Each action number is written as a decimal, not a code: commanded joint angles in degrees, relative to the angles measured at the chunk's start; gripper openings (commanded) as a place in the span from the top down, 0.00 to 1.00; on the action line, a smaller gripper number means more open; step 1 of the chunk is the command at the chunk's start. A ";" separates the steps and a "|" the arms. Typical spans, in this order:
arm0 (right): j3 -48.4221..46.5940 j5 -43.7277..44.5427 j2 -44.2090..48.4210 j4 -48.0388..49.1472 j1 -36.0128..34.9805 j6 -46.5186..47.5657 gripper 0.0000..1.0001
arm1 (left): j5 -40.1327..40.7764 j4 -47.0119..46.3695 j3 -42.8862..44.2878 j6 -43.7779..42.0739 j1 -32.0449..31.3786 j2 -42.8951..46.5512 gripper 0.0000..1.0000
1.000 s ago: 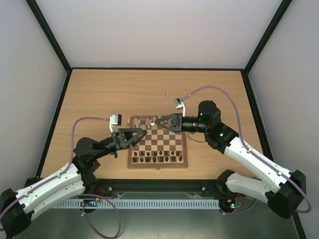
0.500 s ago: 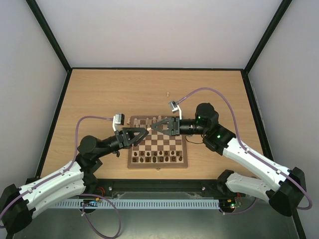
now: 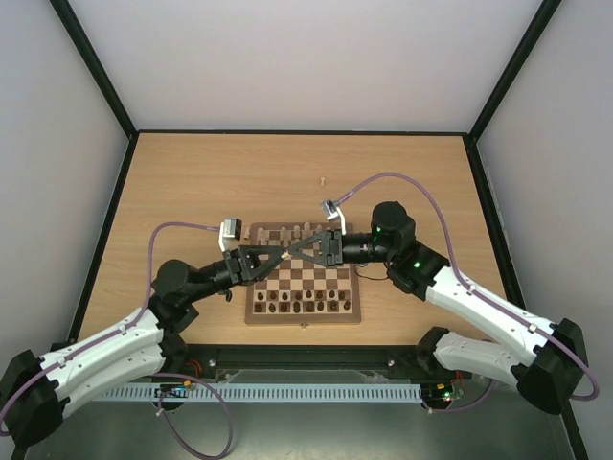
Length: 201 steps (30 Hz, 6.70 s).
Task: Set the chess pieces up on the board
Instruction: Place the chess piece on the chessboard, then pick up the chess piece at the center of the board.
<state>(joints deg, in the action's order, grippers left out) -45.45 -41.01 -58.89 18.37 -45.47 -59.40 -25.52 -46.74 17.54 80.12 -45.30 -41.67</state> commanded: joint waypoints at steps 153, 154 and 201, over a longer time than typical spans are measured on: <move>-23.76 34.81 -16.23 -45.86 6.97 29.76 0.01 | 31.89 69.16 38.98 -51.55 20.69 -51.46 0.47; -23.58 34.74 -16.17 -45.86 7.05 29.85 0.01 | 31.60 69.07 38.82 -51.75 20.69 -52.06 0.47; -19.25 29.12 -15.90 -43.09 7.59 30.81 0.01 | 30.17 66.26 38.43 -53.22 22.38 -57.46 0.57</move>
<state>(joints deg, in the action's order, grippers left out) -65.60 -11.07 -75.70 -24.84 -38.11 -29.50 4.93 20.01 55.11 27.83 -23.18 -97.38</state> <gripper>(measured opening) 0.986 0.435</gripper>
